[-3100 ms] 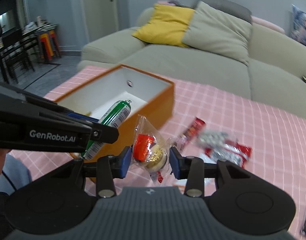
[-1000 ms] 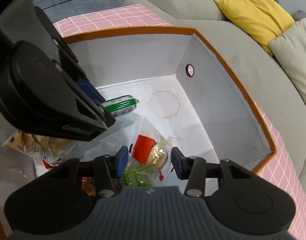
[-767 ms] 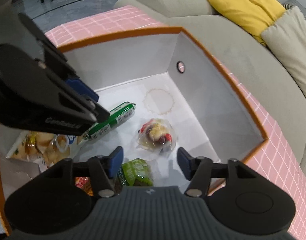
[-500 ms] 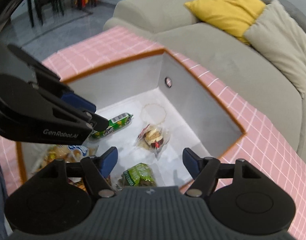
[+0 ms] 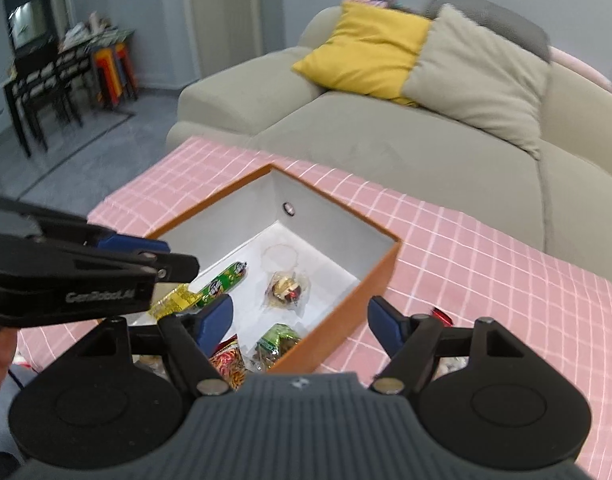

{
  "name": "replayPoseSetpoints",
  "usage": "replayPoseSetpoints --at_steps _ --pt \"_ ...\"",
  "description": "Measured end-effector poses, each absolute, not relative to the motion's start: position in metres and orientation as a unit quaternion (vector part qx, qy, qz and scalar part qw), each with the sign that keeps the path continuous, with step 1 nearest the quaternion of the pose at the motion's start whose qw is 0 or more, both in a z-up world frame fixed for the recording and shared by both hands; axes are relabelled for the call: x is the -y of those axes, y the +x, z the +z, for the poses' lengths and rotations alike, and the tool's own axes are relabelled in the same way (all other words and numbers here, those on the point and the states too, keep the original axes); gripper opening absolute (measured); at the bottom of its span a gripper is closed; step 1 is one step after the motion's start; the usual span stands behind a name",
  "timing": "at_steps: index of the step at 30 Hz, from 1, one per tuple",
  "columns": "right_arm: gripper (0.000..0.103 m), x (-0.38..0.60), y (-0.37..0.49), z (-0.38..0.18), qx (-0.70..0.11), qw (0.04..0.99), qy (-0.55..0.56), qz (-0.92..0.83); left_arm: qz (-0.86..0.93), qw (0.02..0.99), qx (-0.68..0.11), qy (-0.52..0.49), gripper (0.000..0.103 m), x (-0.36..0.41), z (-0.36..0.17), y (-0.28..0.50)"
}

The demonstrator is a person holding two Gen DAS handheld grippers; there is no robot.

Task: Organize snacks
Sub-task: 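Move both tools back toward the chocolate bar and spicy-strip pack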

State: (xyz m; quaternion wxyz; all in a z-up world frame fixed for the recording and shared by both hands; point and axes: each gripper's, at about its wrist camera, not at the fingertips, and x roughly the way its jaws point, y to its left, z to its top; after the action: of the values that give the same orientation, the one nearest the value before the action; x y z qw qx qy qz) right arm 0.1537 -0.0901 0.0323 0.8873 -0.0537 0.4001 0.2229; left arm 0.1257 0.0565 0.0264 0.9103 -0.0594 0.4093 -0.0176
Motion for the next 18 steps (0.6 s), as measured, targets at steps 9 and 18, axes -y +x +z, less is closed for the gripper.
replayPoseSetpoints --at_steps 9,18 --pt "0.072 0.148 0.11 0.037 -0.376 0.914 -0.018 0.154 -0.008 0.921 -0.379 -0.091 0.031 -0.033 0.03 0.094" --pt "0.072 0.191 0.073 0.012 -0.375 0.923 0.003 0.082 -0.043 0.909 -0.406 -0.086 0.031 0.004 0.006 0.078"
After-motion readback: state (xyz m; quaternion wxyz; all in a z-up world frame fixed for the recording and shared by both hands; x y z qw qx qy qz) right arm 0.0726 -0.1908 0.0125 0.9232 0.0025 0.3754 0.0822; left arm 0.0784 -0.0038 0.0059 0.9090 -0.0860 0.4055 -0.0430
